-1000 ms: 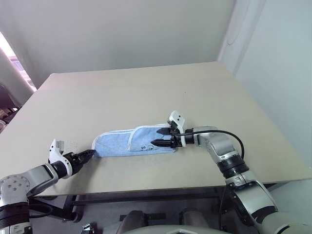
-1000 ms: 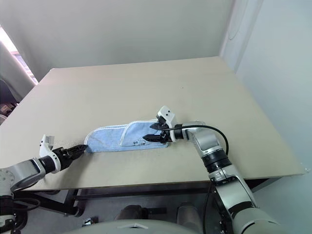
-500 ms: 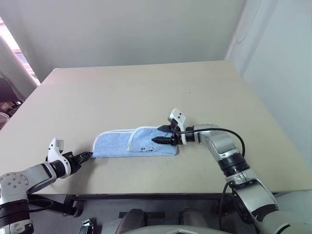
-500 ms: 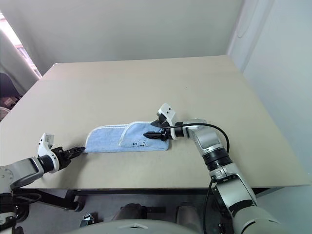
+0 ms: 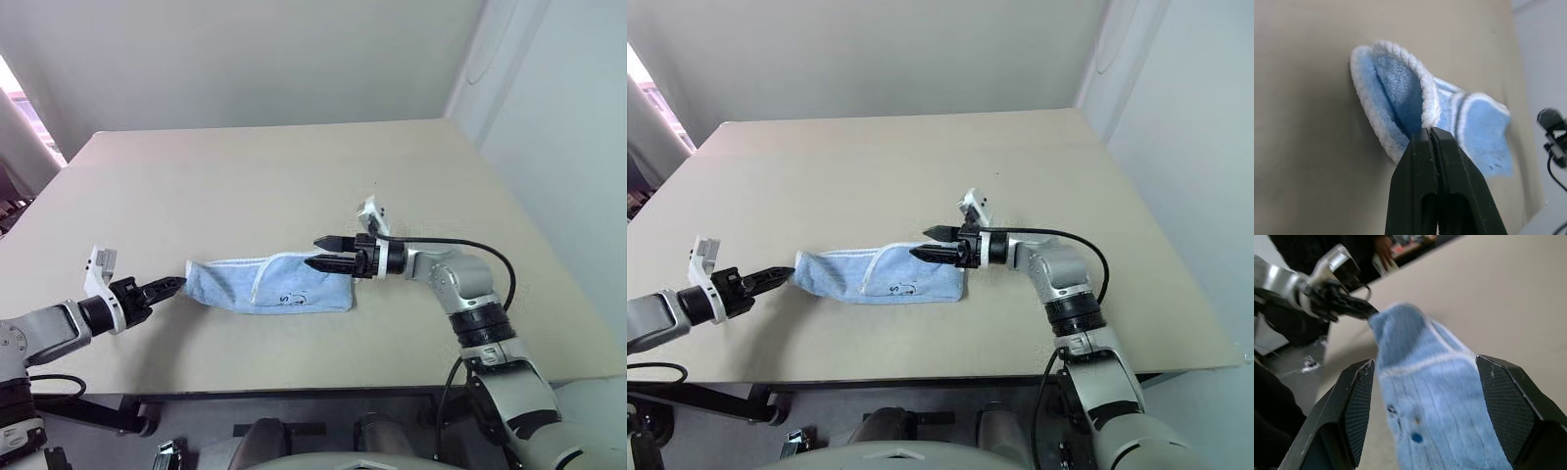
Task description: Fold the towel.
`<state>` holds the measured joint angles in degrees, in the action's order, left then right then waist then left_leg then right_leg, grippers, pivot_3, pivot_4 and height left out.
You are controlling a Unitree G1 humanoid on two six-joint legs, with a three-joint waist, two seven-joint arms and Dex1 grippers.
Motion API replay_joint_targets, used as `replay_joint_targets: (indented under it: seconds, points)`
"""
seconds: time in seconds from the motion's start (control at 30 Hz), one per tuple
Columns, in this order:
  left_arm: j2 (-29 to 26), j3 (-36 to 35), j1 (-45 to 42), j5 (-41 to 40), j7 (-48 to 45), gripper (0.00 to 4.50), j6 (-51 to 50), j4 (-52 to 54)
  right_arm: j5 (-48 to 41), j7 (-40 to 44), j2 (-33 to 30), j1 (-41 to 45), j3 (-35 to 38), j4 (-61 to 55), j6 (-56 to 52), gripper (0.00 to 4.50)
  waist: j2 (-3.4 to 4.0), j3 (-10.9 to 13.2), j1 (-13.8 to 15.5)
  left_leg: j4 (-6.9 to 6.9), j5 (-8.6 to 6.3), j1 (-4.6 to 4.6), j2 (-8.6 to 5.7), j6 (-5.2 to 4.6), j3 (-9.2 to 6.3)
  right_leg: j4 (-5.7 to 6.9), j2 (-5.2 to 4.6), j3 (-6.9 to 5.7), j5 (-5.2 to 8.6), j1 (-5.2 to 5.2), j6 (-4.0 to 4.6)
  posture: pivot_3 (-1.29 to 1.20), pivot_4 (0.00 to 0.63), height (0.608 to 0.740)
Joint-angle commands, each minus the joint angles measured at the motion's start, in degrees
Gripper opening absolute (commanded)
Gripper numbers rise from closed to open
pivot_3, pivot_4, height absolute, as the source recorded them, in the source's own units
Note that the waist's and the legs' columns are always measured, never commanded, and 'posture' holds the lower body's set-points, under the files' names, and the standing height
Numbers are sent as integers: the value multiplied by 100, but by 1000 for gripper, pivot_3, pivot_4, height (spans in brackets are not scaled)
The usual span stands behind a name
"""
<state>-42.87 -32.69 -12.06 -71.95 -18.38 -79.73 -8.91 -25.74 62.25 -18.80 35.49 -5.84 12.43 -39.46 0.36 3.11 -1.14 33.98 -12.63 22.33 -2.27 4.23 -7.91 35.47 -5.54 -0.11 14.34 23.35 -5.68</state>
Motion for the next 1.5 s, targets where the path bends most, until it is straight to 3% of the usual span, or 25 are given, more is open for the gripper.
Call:
replay_joint_targets:
  seconds: [0.03,0.27,0.5,0.7,0.9,1.5]
  points:
    - [-240,72,-374,-103,-338,34,-140,220,-107,68,-100,125,73,-171,2,3451,-2,0,1,2,0,-1,0,0,1,1,0,0,0,-1,-1,0,0,731]
    - [-408,624,-1088,305,-926,34,-159,22,-119,44,-304,22,76,-268,-23,3451,-5,2,-5,0,0,0,0,0,4,0,0,1,-4,-1,5,0,0,731]
    - [-384,1901,-2073,1227,-2127,34,243,-511,-208,-49,-466,-43,262,-295,-73,3451,-11,6,-4,7,1,-1,0,0,8,7,2,3,-4,-2,2,0,0,731]
    - [-50,2989,-2978,1972,-3170,34,616,-980,-310,-77,-755,-266,421,-518,-209,3451,-31,19,5,15,2,-1,-1,-1,8,6,2,4,-13,-10,-14,0,0,731]
    - [420,3775,-3388,2320,-3914,34,664,-770,-327,-254,-909,-524,472,-707,-272,3451,-37,23,-32,14,2,-2,0,-2,10,9,3,7,-16,-8,-21,0,0,731]
    - [1763,5257,-3611,3817,-4553,34,1690,-1228,-313,-713,-963,-736,550,-802,-247,3451,-60,39,8,78,2,-6,0,-4,11,60,6,13,-7,-20,-46,0,0,731]
